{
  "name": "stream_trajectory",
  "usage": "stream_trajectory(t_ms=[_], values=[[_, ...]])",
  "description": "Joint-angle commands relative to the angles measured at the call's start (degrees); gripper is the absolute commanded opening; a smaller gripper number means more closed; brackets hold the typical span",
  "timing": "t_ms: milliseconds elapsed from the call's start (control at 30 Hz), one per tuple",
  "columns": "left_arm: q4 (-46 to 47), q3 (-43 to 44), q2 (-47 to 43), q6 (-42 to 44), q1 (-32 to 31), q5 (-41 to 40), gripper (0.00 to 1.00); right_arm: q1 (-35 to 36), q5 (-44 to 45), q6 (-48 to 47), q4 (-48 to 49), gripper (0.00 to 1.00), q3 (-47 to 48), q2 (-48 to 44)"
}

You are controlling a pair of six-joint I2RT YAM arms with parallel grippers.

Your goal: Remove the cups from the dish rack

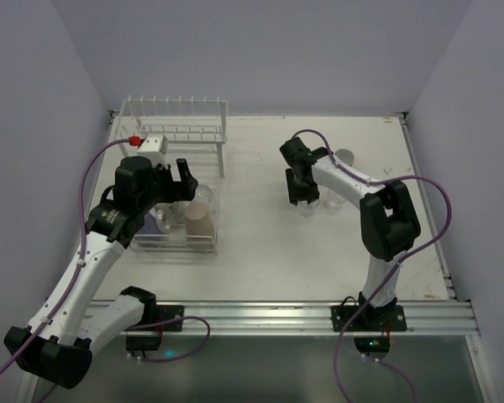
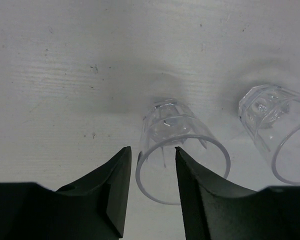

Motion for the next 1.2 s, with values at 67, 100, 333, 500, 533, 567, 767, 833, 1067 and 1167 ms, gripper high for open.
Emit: stream_trajectory(t_ms=[67,100,333,500,533,567,767,833,1067,1167], values=[[-2.63,-0.81,-0.93,0.57,-0.81,0.49,0.93,0.32,2.56,-0.51,-1.33,0.52,1.65,-3.86],[-2.72,-0.98,-0.93,0.56,-1.16,0.75,0.93,0.41,2.39,-0.60,-1.60,0.59,2.00,-4.66],[-3.77,-2.91,-0.58,-1.19,-4.76,0.14,0.91,0.84,2.91,-0.42,-3.44,0.80,2.45,-15.29],[-3.86,-4.23,-0.49,-3.47,-8.45,-2.76,0.90,0.84,2.83,-0.86,-5.20,0.81,2.71,-24.59],[-3.86,-4.67,-0.49,-3.74,-8.72,-3.29,0.90,0.76,2.65,-0.86,-5.72,0.81,2.62,-25.92],[-3.86,-4.85,-0.49,-4.00,-9.16,-3.90,0.90,0.76,2.65,-0.86,-5.99,0.81,2.36,-27.15],[-3.60,-7.40,-0.32,-6.29,-10.74,-5.31,0.89,0.76,3.70,-1.39,-7.31,0.81,0.08,-35.42],[-2.73,-8.80,-0.32,-6.90,-11.18,-5.66,0.89,0.76,3.79,-1.48,-7.40,0.81,-0.45,-37.17],[-0.96,-9.60,1.09,-7.61,-12.24,-6.54,0.88,0.76,2.56,-1.39,-6.70,0.81,-2.82,-39.12],[-0.96,-9.60,0.91,-7.43,-12.33,-7.68,0.86,0.76,2.56,-1.30,-6.61,0.81,-3.53,-39.47]])
